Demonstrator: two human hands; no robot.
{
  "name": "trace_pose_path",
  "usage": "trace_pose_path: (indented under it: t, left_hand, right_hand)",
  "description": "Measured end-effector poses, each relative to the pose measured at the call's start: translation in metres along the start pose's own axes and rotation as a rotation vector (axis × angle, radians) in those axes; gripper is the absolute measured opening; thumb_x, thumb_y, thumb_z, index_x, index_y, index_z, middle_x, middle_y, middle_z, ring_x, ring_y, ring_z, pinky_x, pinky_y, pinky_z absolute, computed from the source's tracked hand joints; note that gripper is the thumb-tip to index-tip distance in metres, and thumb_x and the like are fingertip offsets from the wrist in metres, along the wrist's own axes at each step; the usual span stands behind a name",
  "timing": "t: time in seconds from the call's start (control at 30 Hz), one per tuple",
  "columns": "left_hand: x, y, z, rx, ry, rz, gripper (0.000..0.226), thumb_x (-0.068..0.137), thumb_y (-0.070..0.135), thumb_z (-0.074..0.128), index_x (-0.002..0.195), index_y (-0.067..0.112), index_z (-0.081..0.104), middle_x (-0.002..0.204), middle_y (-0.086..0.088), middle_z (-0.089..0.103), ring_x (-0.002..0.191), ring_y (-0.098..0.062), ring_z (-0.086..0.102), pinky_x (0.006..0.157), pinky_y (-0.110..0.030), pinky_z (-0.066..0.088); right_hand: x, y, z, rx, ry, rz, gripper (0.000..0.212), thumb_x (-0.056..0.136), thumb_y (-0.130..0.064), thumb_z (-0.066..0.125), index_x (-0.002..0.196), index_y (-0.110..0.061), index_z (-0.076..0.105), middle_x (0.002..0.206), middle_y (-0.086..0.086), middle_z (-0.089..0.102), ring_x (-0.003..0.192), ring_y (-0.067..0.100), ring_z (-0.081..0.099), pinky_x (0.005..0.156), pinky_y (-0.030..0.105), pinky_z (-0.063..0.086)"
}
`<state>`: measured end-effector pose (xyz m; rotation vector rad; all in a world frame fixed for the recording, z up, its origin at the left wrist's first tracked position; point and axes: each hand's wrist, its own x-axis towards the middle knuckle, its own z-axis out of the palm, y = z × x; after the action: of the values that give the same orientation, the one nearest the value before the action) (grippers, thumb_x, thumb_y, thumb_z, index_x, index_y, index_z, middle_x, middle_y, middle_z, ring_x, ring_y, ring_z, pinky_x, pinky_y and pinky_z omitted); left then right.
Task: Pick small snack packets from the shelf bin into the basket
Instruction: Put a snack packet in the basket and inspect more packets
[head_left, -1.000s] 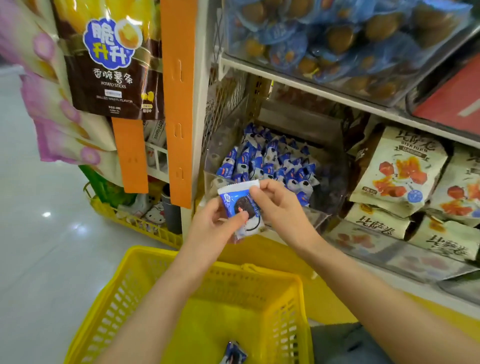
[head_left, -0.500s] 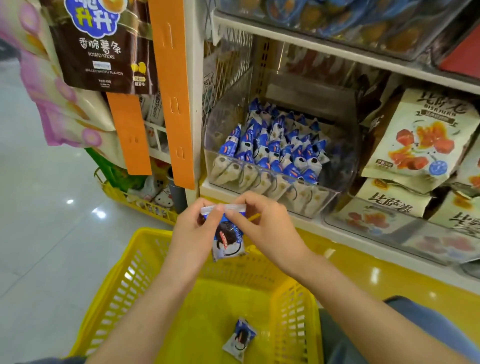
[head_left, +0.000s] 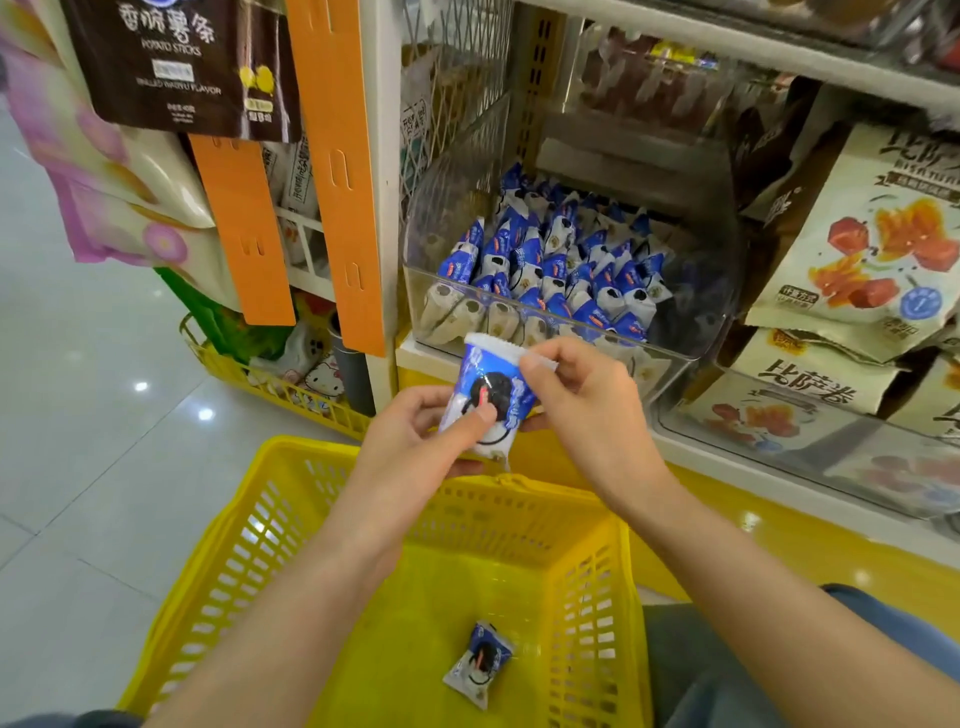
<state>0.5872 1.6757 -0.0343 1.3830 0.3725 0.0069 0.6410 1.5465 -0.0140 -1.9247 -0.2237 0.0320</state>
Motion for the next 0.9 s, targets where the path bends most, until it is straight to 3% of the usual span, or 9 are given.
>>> trace_pose_path:
  t: [0.1, 0.2, 0.27, 0.37, 0.5, 0.57, 0.7, 0.77, 0.9]
  left_hand:
    - [0.0, 0.001, -0.001, 0.018, 0.125, 0.062, 0.024, 0.08, 0.02, 0.069, 0.102, 0.014, 0.062, 0.09, -0.001, 0.072, 0.069, -0.004, 0.068, 0.058, -0.016, 0.053]
    - [0.0, 0.004, -0.007, 0.084, 0.135, 0.096, 0.023, 0.08, 0.02, 0.069, 0.102, 0.015, 0.063, 0.085, -0.001, 0.07, 0.054, 0.004, 0.06, 0.046, -0.01, 0.044]
    - [-0.002, 0.005, -0.009, 0.168, 0.073, 0.099, 0.023, 0.08, 0.021, 0.069, 0.102, 0.018, 0.065, 0.084, 0.0, 0.069, 0.056, 0.006, 0.06, 0.045, -0.008, 0.042]
    - [-0.001, 0.001, -0.011, 0.085, 0.051, 0.046, 0.023, 0.079, 0.023, 0.069, 0.102, 0.021, 0.064, 0.085, 0.003, 0.072, 0.064, 0.003, 0.063, 0.051, -0.011, 0.047]
    - [0.002, -0.001, -0.017, 0.063, 0.069, -0.008, 0.026, 0.08, 0.024, 0.067, 0.105, 0.019, 0.065, 0.085, 0.004, 0.074, 0.074, -0.007, 0.069, 0.064, -0.018, 0.054]
    - [0.004, -0.002, -0.021, 0.157, 0.106, 0.022, 0.025, 0.081, 0.021, 0.067, 0.106, 0.015, 0.067, 0.087, 0.0, 0.073, 0.074, -0.011, 0.069, 0.066, -0.021, 0.056]
    - [0.007, -0.004, -0.024, 0.348, 0.156, 0.104, 0.017, 0.078, 0.017, 0.071, 0.094, 0.012, 0.067, 0.086, -0.006, 0.068, 0.075, -0.018, 0.062, 0.072, -0.033, 0.053]
    - [0.007, -0.004, -0.026, 0.317, 0.118, 0.105, 0.012, 0.079, 0.02, 0.07, 0.089, 0.014, 0.067, 0.084, -0.005, 0.068, 0.075, -0.014, 0.06, 0.07, -0.027, 0.051]
    - [0.003, -0.004, -0.022, 0.147, 0.068, 0.064, 0.013, 0.086, 0.028, 0.06, 0.08, 0.02, 0.069, 0.084, -0.001, 0.071, 0.081, -0.011, 0.064, 0.078, -0.025, 0.051]
  right_hand:
    - [0.003, -0.001, -0.003, 0.209, -0.115, 0.219, 0.012, 0.095, -0.009, 0.047, 0.088, -0.013, 0.056, 0.076, 0.003, 0.066, 0.061, 0.005, 0.064, 0.053, 0.019, 0.055]
    - [0.002, 0.001, -0.003, 0.073, -0.206, 0.205, 0.011, 0.096, -0.022, 0.047, 0.096, -0.017, 0.057, 0.082, -0.002, 0.066, 0.069, 0.005, 0.062, 0.064, 0.017, 0.051]
    - [0.0, 0.001, -0.003, 0.07, -0.234, 0.188, 0.011, 0.094, -0.026, 0.05, 0.094, -0.02, 0.059, 0.085, -0.002, 0.068, 0.066, -0.001, 0.062, 0.059, 0.009, 0.048]
    - [-0.001, 0.001, -0.004, 0.189, -0.264, 0.27, 0.015, 0.091, -0.021, 0.056, 0.1, -0.011, 0.062, 0.088, 0.004, 0.071, 0.063, 0.001, 0.065, 0.055, 0.012, 0.051]
    - [0.002, 0.004, -0.006, 0.26, -0.206, 0.314, 0.01, 0.09, -0.019, 0.057, 0.098, -0.012, 0.057, 0.089, 0.004, 0.071, 0.07, 0.008, 0.066, 0.066, 0.026, 0.055]
    - [0.003, 0.006, -0.005, 0.227, -0.215, 0.273, 0.006, 0.089, -0.016, 0.058, 0.093, -0.016, 0.053, 0.088, 0.002, 0.07, 0.071, 0.007, 0.067, 0.064, 0.024, 0.055]
    - [0.002, 0.013, -0.003, -0.028, -0.262, 0.134, 0.024, 0.088, -0.013, 0.06, 0.1, -0.026, 0.044, 0.087, -0.006, 0.061, 0.078, 0.005, 0.064, 0.06, 0.016, 0.054]
    - [0.002, 0.015, -0.003, -0.082, -0.35, 0.148, 0.028, 0.088, -0.012, 0.06, 0.105, -0.027, 0.043, 0.089, -0.004, 0.061, 0.08, 0.009, 0.065, 0.066, 0.023, 0.055]
    - [0.003, 0.014, -0.006, -0.026, -0.405, 0.172, 0.023, 0.088, -0.004, 0.058, 0.088, -0.025, 0.049, 0.084, -0.009, 0.063, 0.068, 0.004, 0.065, 0.061, 0.02, 0.056]
